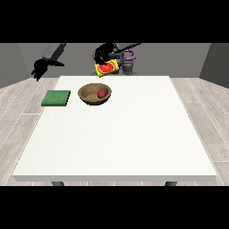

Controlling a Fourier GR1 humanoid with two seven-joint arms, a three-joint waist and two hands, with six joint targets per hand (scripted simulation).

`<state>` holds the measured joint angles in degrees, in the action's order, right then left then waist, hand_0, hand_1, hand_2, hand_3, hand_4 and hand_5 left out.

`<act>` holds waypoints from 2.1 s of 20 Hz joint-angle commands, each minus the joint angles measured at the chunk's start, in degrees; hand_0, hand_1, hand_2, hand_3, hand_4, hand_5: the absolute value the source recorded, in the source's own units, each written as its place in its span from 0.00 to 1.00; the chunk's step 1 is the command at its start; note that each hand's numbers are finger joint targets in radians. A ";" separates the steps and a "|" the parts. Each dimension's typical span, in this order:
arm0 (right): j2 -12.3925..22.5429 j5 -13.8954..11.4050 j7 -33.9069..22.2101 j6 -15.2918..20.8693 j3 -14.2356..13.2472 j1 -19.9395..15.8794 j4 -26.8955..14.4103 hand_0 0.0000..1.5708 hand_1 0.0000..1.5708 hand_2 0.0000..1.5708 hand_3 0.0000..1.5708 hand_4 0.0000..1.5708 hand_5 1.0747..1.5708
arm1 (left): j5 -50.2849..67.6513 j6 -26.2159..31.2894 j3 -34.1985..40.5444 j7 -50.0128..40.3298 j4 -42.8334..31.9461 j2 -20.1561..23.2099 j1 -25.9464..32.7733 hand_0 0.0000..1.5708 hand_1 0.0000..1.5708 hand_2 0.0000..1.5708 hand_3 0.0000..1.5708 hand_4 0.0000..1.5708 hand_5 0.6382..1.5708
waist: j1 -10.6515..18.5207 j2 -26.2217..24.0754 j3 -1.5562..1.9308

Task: Pick the cup and pour the ball into the bowl, then pick the bowl and place it on the pad

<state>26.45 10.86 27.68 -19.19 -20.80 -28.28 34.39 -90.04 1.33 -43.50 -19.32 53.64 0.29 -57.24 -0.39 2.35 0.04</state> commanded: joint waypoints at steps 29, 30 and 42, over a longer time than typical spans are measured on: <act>-11.15 2.40 -7.41 7.57 2.73 -4.98 5.84 0.00 0.00 0.00 0.00 0.19 0.96 | 71.32 -13.94 45.16 32.63 11.53 -0.27 22.03 0.00 0.00 0.00 0.00 0.00 0.94 | 5.09 12.83 -0.10; -10.33 2.35 -6.92 5.83 3.20 -5.34 6.37 0.00 0.00 0.00 0.00 0.15 0.96 | 71.98 -13.38 47.74 33.61 10.25 0.91 20.42 0.00 0.00 0.00 0.00 0.00 0.94 | 3.77 13.87 -0.08; -15.46 1.26 -4.36 7.28 5.57 -2.72 -0.02 0.00 0.00 0.00 0.00 0.16 0.96 | 73.27 -10.23 47.13 32.95 9.69 2.45 22.36 0.00 0.00 0.00 0.00 0.00 0.98 | 3.73 9.55 -0.01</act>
<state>12.78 12.11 22.00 -11.72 -15.82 -31.16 36.25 -17.46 -9.88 3.16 13.32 63.26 1.76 -34.48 3.34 11.69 0.01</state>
